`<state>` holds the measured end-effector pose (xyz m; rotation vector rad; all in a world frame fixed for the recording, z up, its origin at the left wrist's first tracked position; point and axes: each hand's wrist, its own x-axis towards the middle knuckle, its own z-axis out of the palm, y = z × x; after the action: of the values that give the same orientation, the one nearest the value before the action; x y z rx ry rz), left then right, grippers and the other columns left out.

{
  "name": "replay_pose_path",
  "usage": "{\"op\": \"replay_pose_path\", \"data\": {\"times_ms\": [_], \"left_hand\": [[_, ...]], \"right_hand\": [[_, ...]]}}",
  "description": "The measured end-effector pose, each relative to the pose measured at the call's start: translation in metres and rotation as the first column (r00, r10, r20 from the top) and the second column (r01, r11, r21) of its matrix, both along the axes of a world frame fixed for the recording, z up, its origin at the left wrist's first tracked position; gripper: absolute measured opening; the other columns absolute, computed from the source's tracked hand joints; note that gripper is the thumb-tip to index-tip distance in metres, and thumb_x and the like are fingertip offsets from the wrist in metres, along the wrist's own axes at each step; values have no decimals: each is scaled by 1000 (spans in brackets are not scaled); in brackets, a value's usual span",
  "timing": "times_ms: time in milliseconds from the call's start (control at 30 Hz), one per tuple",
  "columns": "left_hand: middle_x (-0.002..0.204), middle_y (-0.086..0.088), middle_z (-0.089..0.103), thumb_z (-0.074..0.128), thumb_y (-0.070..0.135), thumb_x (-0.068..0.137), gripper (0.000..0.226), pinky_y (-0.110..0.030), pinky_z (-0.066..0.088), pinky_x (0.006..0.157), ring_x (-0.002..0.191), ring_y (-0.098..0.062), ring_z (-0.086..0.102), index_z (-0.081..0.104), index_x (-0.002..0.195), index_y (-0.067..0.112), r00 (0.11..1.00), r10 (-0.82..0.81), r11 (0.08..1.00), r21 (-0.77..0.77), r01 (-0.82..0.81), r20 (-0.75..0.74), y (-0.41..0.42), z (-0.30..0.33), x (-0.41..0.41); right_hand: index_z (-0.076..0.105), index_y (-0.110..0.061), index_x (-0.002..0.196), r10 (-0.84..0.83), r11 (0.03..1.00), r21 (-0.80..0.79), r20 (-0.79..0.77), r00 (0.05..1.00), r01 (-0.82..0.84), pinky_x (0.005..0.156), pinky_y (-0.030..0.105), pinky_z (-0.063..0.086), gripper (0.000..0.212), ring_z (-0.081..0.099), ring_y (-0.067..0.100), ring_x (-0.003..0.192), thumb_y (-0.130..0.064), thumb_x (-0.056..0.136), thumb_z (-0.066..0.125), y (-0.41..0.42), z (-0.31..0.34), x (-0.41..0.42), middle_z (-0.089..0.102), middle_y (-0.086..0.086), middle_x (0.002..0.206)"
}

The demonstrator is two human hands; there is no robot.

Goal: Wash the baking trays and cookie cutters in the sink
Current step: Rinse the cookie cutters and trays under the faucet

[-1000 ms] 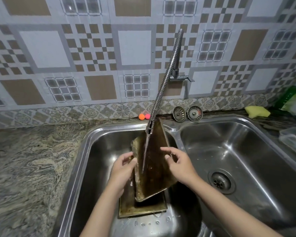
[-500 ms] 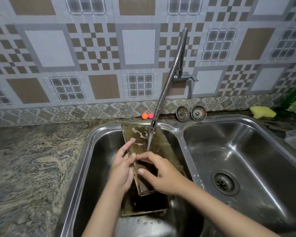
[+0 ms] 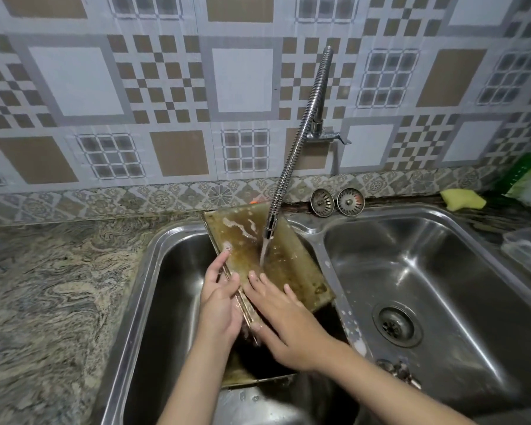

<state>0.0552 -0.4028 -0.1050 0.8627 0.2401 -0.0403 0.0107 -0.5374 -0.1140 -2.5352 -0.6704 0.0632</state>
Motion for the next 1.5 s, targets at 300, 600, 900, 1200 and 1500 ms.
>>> {"op": "replay_pose_path", "data": {"times_ms": [300, 600, 900, 1200, 1500], "left_hand": [[115, -19, 62, 37, -11, 93, 47, -40, 52, 90, 100, -26, 62, 51, 130, 13, 998, 41, 998, 43, -39, -46, 12, 8, -1], [109, -17, 64, 34, -7, 95, 47, -43, 50, 85, 101, -29, 61, 49, 134, 16, 930, -52, 998, -50, 36, -364, 6, -11, -16], [101, -16, 66, 36, -8, 95, 43, -40, 52, 76, 91, -26, 63, 54, 128, 13, 935, -92, 995, 4, 100, -343, 22, -3, -15], [96, -13, 70, 38, -11, 92, 42, -28, 59, 57, 76, -18, 70, 57, 120, 15, 973, -136, 988, 40, 146, -188, 19, 3, -9], [110, -21, 61, 42, -15, 86, 44, -48, 39, 100, 98, -30, 54, 61, 111, 17, 976, -204, 963, 165, 214, -77, 10, -1, -15]], "right_hand": [[-2, -27, 152, -174, 985, -41, -165, 971, 169, 114, 46, -15, 62, -22, 10, 143, -46, 100, 26, 3, 2, 4, -19, -10, 156], [2, -18, 153, -357, 876, -440, -319, 878, 197, 115, 55, -7, 71, -10, 21, 148, -58, 97, 20, -32, 17, 33, -10, 3, 160], [13, -29, 152, -112, 979, -196, -336, 935, 47, 120, 47, -1, 60, -4, 6, 146, -50, 99, 30, -40, 14, 33, -2, -10, 160], [14, -29, 152, -6, 998, -67, -41, 999, 3, 115, 44, -9, 57, -7, 4, 146, -43, 100, 33, -6, 13, 33, 0, -13, 160], [2, -20, 153, -392, 911, -123, 49, 919, 395, 114, 57, -10, 65, -17, 15, 144, -49, 99, 23, -22, 27, 74, -14, -1, 158]]}}
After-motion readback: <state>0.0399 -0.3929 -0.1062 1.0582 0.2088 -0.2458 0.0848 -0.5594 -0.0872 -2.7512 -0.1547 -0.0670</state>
